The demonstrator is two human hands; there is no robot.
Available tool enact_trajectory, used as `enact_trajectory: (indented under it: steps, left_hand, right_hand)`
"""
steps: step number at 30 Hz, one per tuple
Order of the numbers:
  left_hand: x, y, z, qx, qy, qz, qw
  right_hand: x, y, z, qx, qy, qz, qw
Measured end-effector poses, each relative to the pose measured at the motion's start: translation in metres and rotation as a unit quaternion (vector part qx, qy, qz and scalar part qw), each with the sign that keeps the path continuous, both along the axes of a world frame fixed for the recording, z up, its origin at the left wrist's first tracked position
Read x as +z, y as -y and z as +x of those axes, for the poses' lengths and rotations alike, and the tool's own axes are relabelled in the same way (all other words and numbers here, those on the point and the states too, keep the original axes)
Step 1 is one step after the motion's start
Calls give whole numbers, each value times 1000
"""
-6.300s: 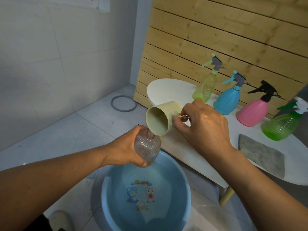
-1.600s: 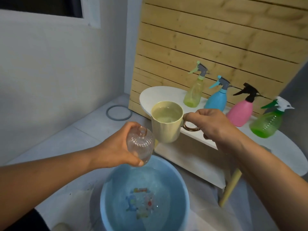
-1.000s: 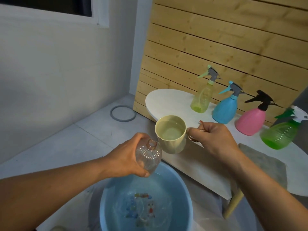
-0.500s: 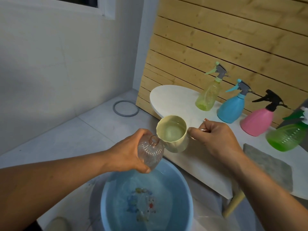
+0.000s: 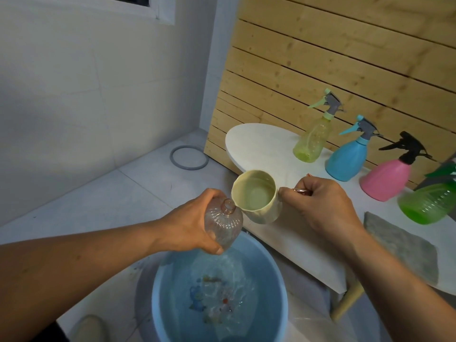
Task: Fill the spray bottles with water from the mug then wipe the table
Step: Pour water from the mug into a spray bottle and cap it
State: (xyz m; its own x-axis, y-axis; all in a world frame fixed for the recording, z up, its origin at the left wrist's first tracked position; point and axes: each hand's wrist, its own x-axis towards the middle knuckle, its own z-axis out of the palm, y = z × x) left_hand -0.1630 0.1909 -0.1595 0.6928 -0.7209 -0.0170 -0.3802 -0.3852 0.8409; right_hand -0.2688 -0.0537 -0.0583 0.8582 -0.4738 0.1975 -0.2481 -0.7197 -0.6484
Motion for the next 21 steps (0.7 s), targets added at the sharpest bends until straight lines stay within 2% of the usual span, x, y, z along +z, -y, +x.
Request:
enact_trajectory:
  steps: [21]
  left_hand:
    - [0,0,-3,-2,7,11,1000]
  right_hand:
    - [12,-18,-8,-8,10,-78,997]
